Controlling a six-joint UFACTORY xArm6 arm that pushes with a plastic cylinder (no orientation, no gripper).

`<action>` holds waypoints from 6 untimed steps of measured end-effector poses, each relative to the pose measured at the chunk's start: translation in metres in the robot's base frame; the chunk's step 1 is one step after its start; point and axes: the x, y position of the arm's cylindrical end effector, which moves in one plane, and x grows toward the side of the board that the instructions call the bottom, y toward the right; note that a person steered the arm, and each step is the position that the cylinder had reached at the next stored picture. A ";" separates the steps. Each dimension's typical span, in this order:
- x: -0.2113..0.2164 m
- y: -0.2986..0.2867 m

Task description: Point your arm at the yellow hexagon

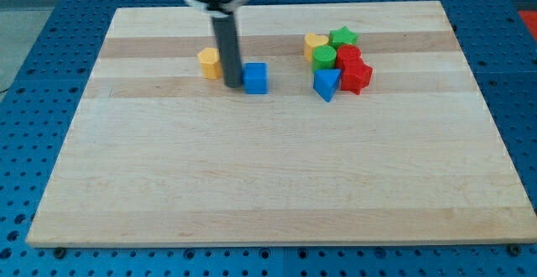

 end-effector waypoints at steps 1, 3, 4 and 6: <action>0.000 0.010; 0.005 -0.148; -0.018 -0.185; -0.044 -0.105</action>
